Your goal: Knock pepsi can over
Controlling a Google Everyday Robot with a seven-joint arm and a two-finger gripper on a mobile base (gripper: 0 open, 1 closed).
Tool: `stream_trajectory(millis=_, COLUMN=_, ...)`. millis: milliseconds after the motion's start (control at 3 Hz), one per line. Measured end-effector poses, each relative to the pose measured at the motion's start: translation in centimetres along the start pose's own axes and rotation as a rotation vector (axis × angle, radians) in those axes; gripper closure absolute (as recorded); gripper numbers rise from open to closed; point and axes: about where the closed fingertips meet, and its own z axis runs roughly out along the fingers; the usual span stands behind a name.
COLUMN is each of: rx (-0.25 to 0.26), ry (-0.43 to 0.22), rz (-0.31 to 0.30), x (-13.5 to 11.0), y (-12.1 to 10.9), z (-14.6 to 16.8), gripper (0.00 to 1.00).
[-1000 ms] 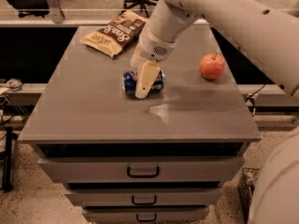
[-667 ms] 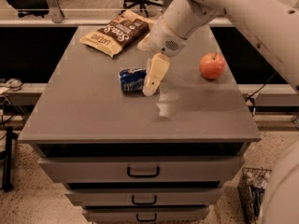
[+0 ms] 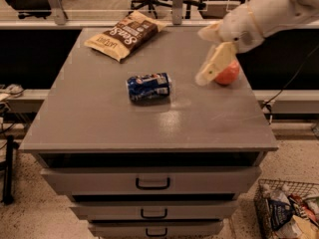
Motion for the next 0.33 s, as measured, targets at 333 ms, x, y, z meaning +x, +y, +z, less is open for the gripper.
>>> stream_trajectory(millis=333, rx=0.137, ry=-0.043, rz=0.072, x=1.40, y=-0.64, z=-6.57, gripper=0.00)
